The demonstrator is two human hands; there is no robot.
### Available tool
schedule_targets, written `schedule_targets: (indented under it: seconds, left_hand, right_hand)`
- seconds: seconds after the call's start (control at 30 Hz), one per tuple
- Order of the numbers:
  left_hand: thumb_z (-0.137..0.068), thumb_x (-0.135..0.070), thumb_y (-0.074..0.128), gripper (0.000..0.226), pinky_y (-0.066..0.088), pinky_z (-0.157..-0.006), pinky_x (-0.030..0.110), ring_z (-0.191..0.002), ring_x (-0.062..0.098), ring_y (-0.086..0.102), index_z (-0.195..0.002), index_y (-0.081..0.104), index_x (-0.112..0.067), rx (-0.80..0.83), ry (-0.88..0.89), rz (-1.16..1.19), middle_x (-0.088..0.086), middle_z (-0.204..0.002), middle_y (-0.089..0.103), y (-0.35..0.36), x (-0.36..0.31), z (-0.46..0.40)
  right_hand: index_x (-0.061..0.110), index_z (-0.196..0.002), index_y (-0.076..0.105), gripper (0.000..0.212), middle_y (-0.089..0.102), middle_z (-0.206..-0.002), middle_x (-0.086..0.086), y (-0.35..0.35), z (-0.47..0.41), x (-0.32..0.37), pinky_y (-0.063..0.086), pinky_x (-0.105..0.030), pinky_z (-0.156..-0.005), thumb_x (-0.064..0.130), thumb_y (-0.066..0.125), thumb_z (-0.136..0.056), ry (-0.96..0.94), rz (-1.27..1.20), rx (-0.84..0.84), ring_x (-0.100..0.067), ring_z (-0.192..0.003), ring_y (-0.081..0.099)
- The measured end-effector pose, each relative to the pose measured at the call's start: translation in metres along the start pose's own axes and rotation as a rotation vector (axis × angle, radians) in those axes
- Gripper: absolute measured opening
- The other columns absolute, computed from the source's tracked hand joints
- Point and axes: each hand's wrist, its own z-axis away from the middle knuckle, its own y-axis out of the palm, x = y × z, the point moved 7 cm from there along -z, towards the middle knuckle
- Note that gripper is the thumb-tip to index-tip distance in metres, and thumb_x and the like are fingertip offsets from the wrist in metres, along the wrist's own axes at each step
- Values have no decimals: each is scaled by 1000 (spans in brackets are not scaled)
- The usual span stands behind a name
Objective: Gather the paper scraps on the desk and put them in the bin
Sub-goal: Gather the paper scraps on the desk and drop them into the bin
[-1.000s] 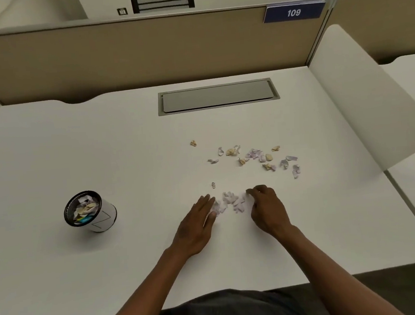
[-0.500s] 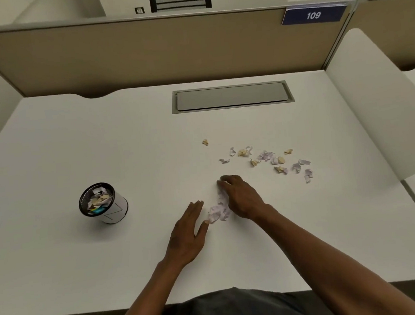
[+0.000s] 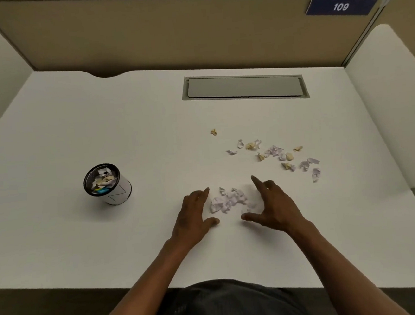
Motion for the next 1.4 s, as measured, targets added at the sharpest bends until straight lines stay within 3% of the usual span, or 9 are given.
schedule_targets:
  seconds: [0.1, 0.33, 0.43, 0.67, 0.93, 1.03, 1.17, 1.27, 1.4]
  left_hand:
    - [-74, -31, 85, 101, 49, -98, 32, -127, 21, 46, -155, 26, -28, 85, -20, 0, -1, -146, 33, -1, -6, -19]
    - [-74, -32, 85, 96, 45, -98, 29, -119, 23, 52, -153, 33, -19, 172, 48, -107, 4, -139, 39, 4, -41, -47]
    - [-77, -28, 82, 79, 48, -95, 31, -113, 25, 57, -145, 46, -13, 144, 52, -95, 6, -134, 46, 6, -46, -48]
    - [-77, -18, 79, 23, 52, -73, 35, -82, 20, 61, -96, 71, -10, 2, 51, 15, 3, -99, 60, 6, -41, -37]
    - [-79, -18, 66, 12, 50, -68, 43, -74, 22, 63, -78, 74, -8, -121, 0, 153, 8, -77, 70, -1, -33, -24]
    - [-81, -16, 75, 6, 52, -66, 28, -76, 19, 67, -86, 79, -16, -136, -107, 234, 2, -80, 76, -12, -25, -20]
    - [-78, -28, 83, 15, 46, -60, 21, -74, 9, 66, -92, 80, -25, -135, -193, 313, -6, -81, 76, -29, -13, -19]
    - [-78, -30, 83, 18, 45, -61, 19, -75, 10, 67, -96, 80, -24, -166, -197, 344, -5, -82, 76, -55, -10, -17]
    - [-82, -28, 79, 14, 50, -67, 29, -82, 15, 70, -95, 79, -24, -253, -165, 362, -6, -85, 76, -103, -7, -13]
  right_hand:
    - [24, -157, 17, 119, 36, -143, -7, 9, -6, 5, 49, -36, -95, 68, 78, -65, -18, 81, 114, -28, -120, 52]
    - [14, -147, 39, 86, 43, -133, -11, 20, -26, 34, 51, -38, -93, 30, 84, -75, -46, 19, 128, -34, -108, 60]
    - [13, -145, 41, 82, 43, -131, -12, 21, -35, 44, 51, -38, -93, 28, 83, -76, -49, 22, 145, -33, -107, 60]
    - [11, -109, 66, 31, 58, -106, -8, 25, -42, 57, 52, -36, -77, 20, 75, -81, -97, -53, 19, -29, -89, 63]
    - [12, -88, 76, 11, 72, -89, -8, 31, -45, 62, 39, -18, -61, 13, 71, -79, -46, -281, -24, -20, -80, 64]
    - [15, -91, 76, 12, 74, -85, 2, 29, -47, 61, 41, -4, -61, 19, 76, -80, 22, -449, 32, -8, -74, 64]
    - [16, -95, 77, 24, 75, -86, -4, 29, -54, 66, 60, -25, -70, 17, 84, -72, 70, -670, 134, -11, -73, 70]
    - [19, -87, 77, 23, 75, -87, -9, 20, -64, 86, 60, -42, -78, 21, 84, -66, -13, -716, 169, -13, -77, 68]
    - [6, -93, 75, 21, 72, -95, -25, 2, -79, 129, 60, -45, -88, 13, 82, -74, -122, -848, 221, -22, -82, 70]
